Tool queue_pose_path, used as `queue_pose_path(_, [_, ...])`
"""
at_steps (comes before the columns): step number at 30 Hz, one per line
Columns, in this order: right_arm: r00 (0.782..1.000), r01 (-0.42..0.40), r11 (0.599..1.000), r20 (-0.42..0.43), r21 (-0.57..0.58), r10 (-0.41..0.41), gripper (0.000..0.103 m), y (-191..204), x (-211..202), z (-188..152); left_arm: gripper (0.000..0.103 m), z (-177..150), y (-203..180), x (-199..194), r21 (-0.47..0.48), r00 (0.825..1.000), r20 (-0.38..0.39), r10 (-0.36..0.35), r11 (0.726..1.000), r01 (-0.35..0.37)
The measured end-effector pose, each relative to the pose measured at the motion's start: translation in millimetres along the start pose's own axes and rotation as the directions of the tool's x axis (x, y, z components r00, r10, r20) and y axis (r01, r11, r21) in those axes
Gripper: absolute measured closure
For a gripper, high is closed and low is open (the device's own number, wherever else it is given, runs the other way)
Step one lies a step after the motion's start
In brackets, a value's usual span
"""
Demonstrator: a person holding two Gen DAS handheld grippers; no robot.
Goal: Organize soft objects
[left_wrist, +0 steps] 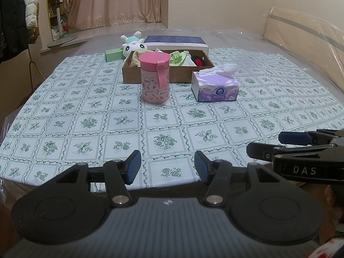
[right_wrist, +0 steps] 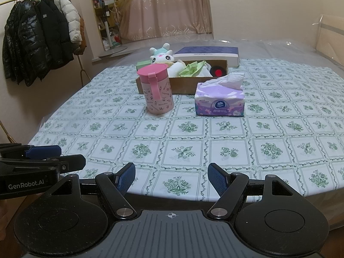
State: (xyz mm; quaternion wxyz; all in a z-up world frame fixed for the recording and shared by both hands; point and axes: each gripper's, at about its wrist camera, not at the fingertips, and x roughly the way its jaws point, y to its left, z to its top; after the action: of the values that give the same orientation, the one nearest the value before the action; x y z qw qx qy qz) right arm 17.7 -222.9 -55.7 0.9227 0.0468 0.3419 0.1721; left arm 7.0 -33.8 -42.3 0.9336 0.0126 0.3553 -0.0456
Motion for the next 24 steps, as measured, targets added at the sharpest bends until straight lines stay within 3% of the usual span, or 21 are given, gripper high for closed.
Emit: queue_pose_path(24, [1.0,0.0,1.0,0.001,0.0,0.0,0.029,0.1,-0.4,0.3,0.051,0.5,-1.0,-1.0,0.001,1.0,0.001,-0.001,1.0,0.001])
